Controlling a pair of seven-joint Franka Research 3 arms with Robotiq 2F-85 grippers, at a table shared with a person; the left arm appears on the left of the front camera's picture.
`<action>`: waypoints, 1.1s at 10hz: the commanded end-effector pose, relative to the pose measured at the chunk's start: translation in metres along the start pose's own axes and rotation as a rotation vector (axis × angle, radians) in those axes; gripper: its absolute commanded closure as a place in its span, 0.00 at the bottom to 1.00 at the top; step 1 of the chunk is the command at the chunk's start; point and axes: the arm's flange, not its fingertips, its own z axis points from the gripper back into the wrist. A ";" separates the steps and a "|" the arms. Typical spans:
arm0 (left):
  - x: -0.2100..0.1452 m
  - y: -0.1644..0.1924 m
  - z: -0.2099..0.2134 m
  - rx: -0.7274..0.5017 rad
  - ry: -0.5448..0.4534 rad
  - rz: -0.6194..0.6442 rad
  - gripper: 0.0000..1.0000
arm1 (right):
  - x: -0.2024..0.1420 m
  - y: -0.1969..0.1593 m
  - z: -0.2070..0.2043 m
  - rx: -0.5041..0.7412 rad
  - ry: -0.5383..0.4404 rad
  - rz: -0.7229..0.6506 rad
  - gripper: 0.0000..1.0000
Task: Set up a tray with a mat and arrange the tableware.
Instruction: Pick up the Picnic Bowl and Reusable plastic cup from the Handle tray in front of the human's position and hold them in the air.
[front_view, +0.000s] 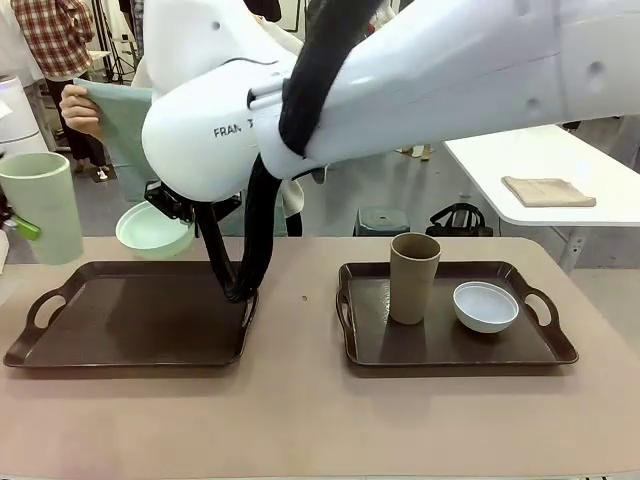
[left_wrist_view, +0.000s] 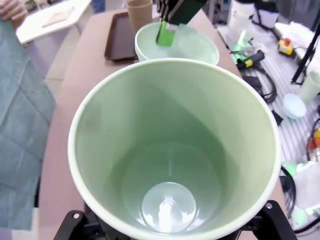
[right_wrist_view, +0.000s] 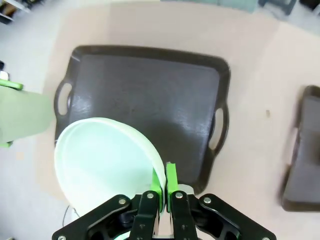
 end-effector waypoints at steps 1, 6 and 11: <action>0.017 -0.031 0.009 0.033 0.009 -0.014 0.91 | -0.024 -0.006 0.009 0.000 -0.044 -0.007 1.00; 0.020 -0.026 0.019 0.041 0.004 -0.032 0.91 | -0.017 0.004 0.020 0.012 -0.014 0.013 1.00; 0.020 -0.026 0.019 0.041 0.004 -0.032 0.91 | -0.017 0.004 0.020 0.012 -0.014 0.013 1.00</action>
